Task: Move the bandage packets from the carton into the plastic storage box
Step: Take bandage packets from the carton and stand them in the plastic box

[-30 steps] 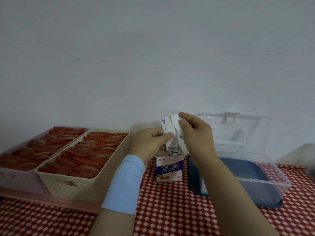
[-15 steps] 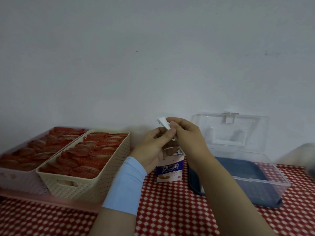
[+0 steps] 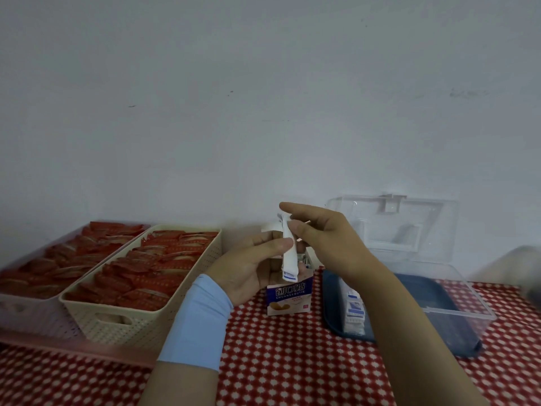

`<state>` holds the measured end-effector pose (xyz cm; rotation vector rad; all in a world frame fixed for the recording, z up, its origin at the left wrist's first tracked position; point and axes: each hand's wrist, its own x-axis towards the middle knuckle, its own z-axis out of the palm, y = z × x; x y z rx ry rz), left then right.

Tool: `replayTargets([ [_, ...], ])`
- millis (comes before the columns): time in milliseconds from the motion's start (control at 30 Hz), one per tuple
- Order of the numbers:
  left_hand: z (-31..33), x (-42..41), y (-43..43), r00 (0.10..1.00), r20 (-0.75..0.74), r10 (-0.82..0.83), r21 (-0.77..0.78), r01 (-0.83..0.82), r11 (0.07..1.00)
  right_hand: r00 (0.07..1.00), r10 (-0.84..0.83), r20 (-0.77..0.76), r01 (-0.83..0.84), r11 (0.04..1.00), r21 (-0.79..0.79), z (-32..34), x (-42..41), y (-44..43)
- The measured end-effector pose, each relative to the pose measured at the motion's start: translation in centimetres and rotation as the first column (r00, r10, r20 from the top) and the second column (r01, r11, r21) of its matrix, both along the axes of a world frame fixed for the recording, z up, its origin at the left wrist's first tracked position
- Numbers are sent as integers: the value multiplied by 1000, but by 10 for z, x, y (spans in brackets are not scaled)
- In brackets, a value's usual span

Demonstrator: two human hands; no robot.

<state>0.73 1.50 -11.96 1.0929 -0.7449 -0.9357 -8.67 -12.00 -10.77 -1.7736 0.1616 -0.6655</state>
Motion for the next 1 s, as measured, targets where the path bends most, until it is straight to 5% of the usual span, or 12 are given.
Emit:
replayTargets([
  [767,4,3,7,999,-43,5,3,-5,1000,994,111,-14,-111,993,45,7,-10,-2],
  [867,8,11,8,983,171,69,131,-92,987,998,64,-19,-64,998,26,7,-8,-2],
  [1000,15,14,7,840,481,252,167,-370,914,1000,18,17,-17,1000,-22,2,4,5],
])
